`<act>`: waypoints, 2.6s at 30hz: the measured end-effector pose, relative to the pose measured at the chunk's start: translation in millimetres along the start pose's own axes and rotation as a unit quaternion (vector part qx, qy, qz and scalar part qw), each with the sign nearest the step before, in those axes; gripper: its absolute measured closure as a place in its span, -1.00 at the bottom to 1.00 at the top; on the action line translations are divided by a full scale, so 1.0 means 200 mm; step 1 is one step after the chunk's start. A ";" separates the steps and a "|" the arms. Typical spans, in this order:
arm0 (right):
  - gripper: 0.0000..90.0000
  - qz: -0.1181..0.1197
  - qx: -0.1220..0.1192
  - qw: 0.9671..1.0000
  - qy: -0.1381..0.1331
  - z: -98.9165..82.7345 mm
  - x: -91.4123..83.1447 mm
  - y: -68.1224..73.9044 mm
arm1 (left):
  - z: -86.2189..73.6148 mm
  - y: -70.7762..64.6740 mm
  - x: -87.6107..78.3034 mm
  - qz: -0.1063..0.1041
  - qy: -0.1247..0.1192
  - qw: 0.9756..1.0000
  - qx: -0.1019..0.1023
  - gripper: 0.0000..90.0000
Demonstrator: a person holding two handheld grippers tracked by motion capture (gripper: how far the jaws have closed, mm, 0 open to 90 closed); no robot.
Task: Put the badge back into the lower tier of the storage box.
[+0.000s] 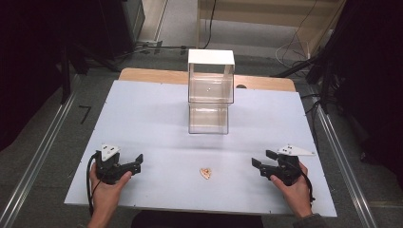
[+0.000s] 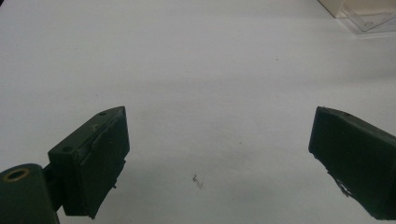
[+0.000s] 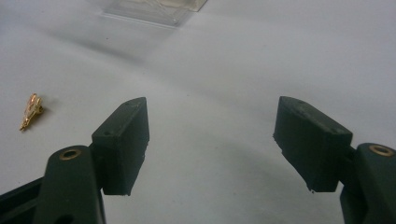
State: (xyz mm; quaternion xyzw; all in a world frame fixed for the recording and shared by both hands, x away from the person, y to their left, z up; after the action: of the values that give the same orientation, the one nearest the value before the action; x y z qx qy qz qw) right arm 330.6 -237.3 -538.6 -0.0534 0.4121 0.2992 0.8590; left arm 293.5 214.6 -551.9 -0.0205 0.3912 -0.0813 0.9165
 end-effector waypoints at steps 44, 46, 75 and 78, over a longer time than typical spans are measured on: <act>-0.45 0.019 -0.031 0.999 0.016 0.05 0.10 0.16 | 0.00 0.00 0.00 -0.002 -0.001 1.000 0.000 -0.88; -0.45 0.021 -0.031 0.999 0.017 0.05 0.11 0.17 | 0.00 0.00 0.00 -0.003 -0.001 1.000 0.000 -0.88; -0.45 0.031 -0.047 0.998 0.023 0.07 0.16 0.26 | 0.00 0.00 0.00 -0.004 -0.001 1.000 -0.001 -0.87; -0.45 0.033 -0.047 0.998 0.025 0.07 0.17 0.27 | 0.00 0.00 0.00 -0.005 0.000 1.000 -0.001 -0.88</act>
State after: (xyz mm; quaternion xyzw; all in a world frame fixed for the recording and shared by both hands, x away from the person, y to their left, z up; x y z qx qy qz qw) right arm 327.6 -172.9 -546.0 -0.0875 0.4203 0.3449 0.8347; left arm 293.3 214.5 -552.1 -0.0231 0.3910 -0.0853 0.9162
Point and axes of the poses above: each handheld gripper's, and its own axes: x roughly forward along the jaws, z roughly out of its top, y roughly to its left, the point moved 8 cm from there along x, roughly forward along the jaws, and after that the axes turned 10 degrees about y, right-handed, at the moved point
